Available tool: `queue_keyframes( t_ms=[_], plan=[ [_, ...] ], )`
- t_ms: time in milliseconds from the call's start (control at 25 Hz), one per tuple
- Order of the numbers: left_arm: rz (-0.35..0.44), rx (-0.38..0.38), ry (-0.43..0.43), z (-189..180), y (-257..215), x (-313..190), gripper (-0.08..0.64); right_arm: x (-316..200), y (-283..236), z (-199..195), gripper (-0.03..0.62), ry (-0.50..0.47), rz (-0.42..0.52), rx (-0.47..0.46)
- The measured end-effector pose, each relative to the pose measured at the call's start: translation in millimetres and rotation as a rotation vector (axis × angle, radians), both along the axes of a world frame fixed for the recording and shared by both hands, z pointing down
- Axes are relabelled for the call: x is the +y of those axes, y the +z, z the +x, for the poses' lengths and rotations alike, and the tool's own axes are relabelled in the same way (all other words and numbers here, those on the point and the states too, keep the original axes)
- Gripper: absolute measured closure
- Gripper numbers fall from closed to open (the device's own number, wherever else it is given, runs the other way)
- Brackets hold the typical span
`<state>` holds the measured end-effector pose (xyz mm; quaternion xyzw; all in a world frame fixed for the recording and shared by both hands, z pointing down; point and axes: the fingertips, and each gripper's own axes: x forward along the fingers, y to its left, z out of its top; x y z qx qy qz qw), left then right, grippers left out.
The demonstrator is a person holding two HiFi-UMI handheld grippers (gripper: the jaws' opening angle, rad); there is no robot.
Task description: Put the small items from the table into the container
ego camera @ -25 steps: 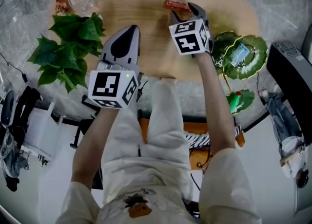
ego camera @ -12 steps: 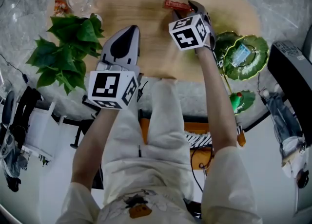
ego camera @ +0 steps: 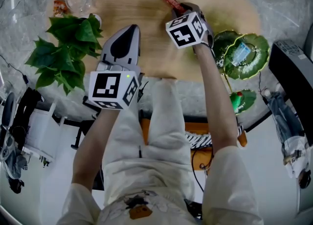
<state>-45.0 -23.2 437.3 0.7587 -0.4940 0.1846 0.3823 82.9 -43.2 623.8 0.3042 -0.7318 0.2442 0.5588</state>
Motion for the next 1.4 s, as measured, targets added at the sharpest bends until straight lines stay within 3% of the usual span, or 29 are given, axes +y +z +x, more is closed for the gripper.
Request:
queue_keyframes(
  t_ms=[280, 880, 1400],
  plan=[
    [0.007, -0.004, -0.006, 0, -3, 0, 0.56, 0, -1, -1, 0.48, 0.02, 0.001, -0.026],
    [0.033, 0.005, 0.091, 16, -20, 13, 0.56, 25, -46, 26, 0.482, 0.265, 0.06, -0.071],
    [0.055, -0.004, 0.12, 23, -34, 31, 0.56, 45, -85, 15, 0.482, 0.314, 0.116, -0.15]
  ],
)
